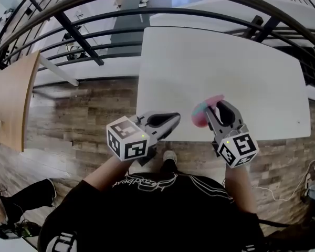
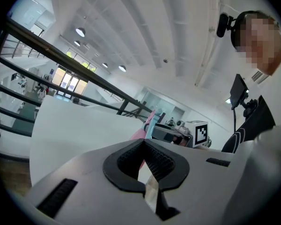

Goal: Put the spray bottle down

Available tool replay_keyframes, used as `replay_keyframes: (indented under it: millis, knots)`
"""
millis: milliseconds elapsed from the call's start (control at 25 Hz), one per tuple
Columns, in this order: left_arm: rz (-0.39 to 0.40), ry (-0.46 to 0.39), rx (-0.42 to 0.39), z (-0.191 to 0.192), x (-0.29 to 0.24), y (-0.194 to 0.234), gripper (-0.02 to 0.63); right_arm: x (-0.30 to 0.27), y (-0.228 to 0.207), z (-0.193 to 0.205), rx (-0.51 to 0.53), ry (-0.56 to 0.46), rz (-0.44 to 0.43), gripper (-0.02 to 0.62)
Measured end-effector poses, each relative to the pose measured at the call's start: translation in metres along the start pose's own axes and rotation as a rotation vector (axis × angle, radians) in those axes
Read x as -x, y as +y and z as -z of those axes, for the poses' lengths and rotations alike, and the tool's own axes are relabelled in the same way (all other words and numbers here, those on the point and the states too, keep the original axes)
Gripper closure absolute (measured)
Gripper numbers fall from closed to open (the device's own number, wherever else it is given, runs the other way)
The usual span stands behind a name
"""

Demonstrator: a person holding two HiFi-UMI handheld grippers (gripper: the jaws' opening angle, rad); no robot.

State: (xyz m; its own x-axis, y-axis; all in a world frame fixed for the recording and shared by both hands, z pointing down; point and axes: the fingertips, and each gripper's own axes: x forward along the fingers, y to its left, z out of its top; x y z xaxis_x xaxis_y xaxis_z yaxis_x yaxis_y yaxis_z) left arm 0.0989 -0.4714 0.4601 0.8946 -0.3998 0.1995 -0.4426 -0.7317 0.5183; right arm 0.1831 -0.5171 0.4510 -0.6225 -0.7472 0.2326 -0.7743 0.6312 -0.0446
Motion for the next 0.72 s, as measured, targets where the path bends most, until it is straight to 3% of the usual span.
replay_keyframes:
  millis: [320,720]
  knots:
    - [-0.023,-0.005,0.024,-0.008,-0.007,0.02,0.603,-0.035,-0.032,0.019,-0.041,-0.008,0.013,0.459]
    - [-0.074,-0.007,0.045,-0.006,-0.006,0.042,0.603,-0.056,-0.035,0.037,0.042,-0.013,-0.009,0.459]
